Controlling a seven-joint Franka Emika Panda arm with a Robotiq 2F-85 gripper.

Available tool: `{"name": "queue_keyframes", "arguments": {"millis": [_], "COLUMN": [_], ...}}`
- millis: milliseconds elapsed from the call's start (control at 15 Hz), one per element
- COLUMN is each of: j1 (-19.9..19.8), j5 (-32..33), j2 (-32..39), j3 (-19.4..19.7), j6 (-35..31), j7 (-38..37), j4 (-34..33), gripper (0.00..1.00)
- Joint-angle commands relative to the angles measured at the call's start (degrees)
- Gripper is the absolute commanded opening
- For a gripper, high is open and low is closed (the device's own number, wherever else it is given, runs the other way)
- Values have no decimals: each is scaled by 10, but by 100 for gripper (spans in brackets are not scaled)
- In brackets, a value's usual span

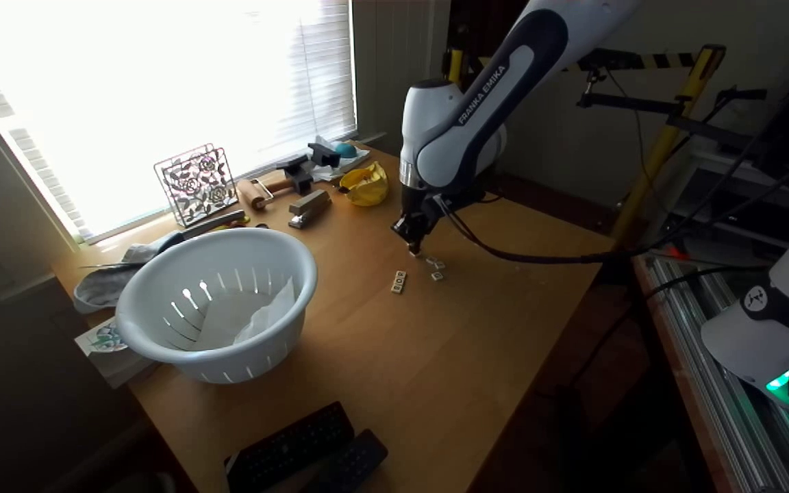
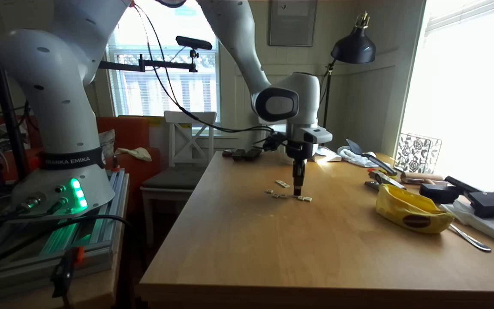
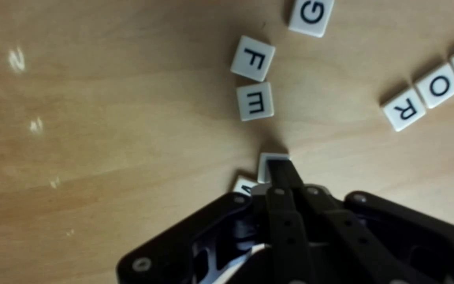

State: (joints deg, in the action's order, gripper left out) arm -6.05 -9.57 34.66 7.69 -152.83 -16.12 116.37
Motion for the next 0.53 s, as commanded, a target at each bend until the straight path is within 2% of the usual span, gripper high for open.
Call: {"name": "queue_keyframes", "arguments": {"millis": [0,200,467], "j1": [4,-5,-11], "j5": [-1,-9,-12], "j2": [40,40,7], "j3": [21,21,12], "j6": [24,32,2], "j7": [-35,-38,-17], "j4": [-47,-54,-15], "gripper": [0,0,0]}}
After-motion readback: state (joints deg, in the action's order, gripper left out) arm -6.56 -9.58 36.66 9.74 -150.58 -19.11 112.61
